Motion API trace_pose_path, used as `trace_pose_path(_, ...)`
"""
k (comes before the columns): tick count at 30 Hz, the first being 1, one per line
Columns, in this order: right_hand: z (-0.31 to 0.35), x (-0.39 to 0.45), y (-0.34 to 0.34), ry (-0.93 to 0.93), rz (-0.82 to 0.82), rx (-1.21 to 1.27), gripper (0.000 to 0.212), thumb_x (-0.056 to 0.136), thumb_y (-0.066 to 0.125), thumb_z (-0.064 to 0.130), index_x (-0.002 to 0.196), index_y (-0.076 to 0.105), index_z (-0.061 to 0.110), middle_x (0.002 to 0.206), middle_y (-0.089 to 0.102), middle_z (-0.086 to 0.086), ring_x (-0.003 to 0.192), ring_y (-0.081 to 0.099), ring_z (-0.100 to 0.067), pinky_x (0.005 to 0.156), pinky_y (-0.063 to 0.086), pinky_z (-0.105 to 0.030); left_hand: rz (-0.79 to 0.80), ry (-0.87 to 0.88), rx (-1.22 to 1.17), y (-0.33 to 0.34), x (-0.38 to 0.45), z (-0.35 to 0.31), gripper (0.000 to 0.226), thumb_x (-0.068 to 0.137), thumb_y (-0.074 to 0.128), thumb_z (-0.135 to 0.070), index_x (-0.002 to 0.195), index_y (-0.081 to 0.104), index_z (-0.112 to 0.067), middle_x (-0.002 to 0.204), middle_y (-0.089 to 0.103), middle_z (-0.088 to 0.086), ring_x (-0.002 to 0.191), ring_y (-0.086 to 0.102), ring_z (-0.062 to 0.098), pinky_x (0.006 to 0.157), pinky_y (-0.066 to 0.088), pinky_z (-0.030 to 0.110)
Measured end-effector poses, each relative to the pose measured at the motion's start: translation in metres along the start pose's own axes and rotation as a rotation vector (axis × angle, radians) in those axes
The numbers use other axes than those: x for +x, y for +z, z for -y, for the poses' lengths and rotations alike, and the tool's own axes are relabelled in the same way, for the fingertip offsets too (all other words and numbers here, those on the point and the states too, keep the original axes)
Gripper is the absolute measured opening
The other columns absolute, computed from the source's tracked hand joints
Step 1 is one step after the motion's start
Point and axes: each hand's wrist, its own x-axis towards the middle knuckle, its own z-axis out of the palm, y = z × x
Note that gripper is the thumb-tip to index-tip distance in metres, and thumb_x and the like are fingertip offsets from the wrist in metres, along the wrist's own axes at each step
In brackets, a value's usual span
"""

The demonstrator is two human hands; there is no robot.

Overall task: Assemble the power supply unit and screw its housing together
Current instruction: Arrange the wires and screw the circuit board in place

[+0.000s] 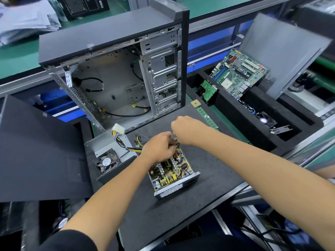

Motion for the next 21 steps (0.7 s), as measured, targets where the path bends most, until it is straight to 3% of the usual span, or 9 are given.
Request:
trace_pose_path(4,0.001,-0.003,0.002,0.056,0.025,0.050,0.018,0.096,0.043,0.011,0.111,0.052,0.005,0.115,0.055,-0.015,0.076,0.051,-0.028,0.060,0.038,-0.035,-0.021,0.032,0.014,0.001,0.001,0.000,0.032,0.069,0.041,-0.023,0.086,0.061,-0.004,0.077,0.057,-0.003,0.070,0.054,0.024,0.067,0.052,0.042)
trace_pose_path(7,0.001,-0.004,-0.003,-0.008,0.110,0.089,0.024,0.090,0.047,0.005,0.114,0.043,0.004,0.126,0.036,-0.016,0.059,0.041,-0.021,0.048,0.027,-0.028,-0.024,0.059,0.070,0.001,0.000,0.000,0.014,0.076,0.045,-0.018,0.072,0.055,-0.008,0.078,0.055,0.004,0.069,0.051,0.027,0.064,0.050,0.044)
trace_pose_path(9,0.000,-0.005,-0.005,-0.039,0.090,0.075,0.023,0.088,0.047,0.000,0.110,0.047,0.004,0.121,0.041,-0.014,0.058,0.032,-0.014,0.047,0.024,-0.025,-0.029,0.045,0.046,0.002,0.000,0.001,0.016,0.078,0.047,-0.015,0.079,0.061,-0.007,0.086,0.061,0.006,0.075,0.056,0.028,0.067,0.051,0.043)
trace_pose_path(13,0.000,0.000,0.000,-0.037,-0.025,0.068,0.015,0.089,0.049,0.004,0.103,0.054,0.006,0.110,0.053,-0.014,0.075,0.047,-0.022,0.065,0.038,-0.029,-0.018,0.014,0.012,0.002,-0.001,0.001,0.026,0.078,0.047,-0.014,0.093,0.065,-0.004,0.094,0.065,0.007,0.082,0.060,0.028,0.073,0.052,0.043)
trace_pose_path(17,0.000,0.001,0.005,-0.006,-0.024,-0.008,0.018,0.096,0.043,0.006,0.107,0.057,0.006,0.107,0.060,-0.014,0.083,0.058,-0.028,0.063,0.043,-0.033,-0.005,0.018,0.026,0.001,-0.001,0.000,0.032,0.076,0.045,-0.019,0.093,0.066,-0.003,0.097,0.066,0.006,0.084,0.061,0.027,0.074,0.052,0.041)
trace_pose_path(19,-0.002,-0.001,0.003,0.049,0.017,0.027,0.018,0.098,0.042,0.012,0.111,0.053,0.005,0.114,0.057,-0.016,0.077,0.053,-0.028,0.060,0.040,-0.035,-0.004,0.041,0.068,0.002,0.000,0.001,0.027,0.078,0.047,-0.017,0.087,0.069,-0.006,0.097,0.063,0.006,0.084,0.059,0.026,0.073,0.051,0.041)
trace_pose_path(21,-0.003,-0.004,0.001,0.065,0.105,0.047,0.023,0.097,0.043,0.014,0.118,0.044,0.003,0.132,0.040,-0.019,0.071,0.052,-0.028,0.055,0.036,-0.033,-0.011,0.063,0.111,0.003,0.001,0.002,0.025,0.081,0.048,-0.014,0.080,0.072,-0.007,0.095,0.059,0.005,0.082,0.056,0.025,0.072,0.050,0.041)
